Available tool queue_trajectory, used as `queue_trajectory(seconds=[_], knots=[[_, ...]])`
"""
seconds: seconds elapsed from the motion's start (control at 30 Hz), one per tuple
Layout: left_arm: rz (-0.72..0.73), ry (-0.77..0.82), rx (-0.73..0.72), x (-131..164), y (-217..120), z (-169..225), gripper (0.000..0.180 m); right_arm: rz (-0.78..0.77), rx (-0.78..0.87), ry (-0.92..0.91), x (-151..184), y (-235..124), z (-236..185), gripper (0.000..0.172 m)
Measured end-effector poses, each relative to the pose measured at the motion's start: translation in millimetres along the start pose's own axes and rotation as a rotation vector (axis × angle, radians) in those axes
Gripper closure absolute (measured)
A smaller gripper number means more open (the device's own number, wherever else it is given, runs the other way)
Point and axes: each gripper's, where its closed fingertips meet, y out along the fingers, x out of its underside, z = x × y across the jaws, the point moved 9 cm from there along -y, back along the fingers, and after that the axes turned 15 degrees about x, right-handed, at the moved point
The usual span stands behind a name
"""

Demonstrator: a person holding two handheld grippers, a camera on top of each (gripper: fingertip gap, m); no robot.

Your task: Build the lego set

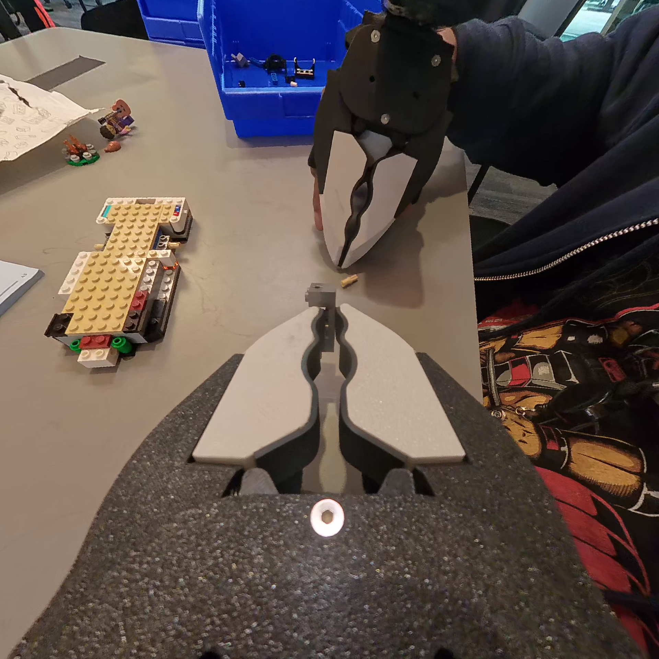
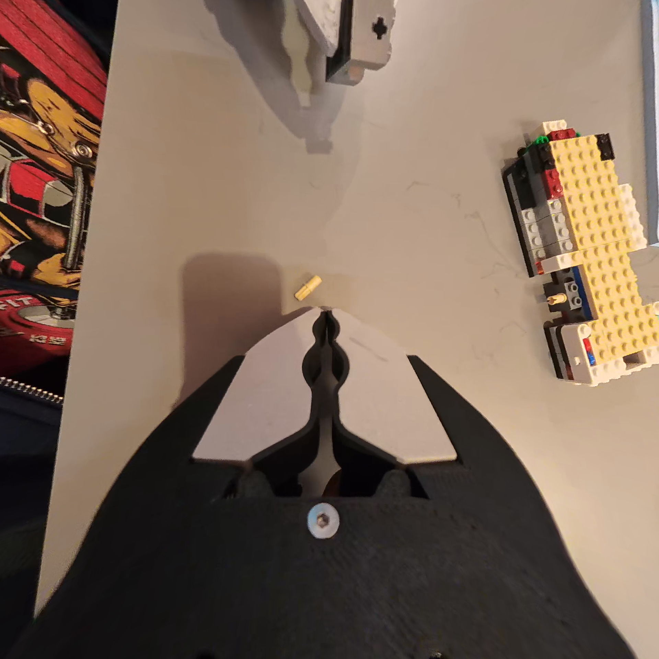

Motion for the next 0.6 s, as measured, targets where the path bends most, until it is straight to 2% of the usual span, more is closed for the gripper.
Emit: queue_trajectory(seconds=[0.37, 0.6], knots=[[-0.023, 0.016, -0.022, 0, 2, 1, 0.176, -0.008, -0.029, 0.058, -15, -5, -10, 0.162], [-0.034, 0.019, -0.022, 1, 4, 2, 0.176, -0.088, -0.017, 0.095, -31, 2, -21, 0.160]])
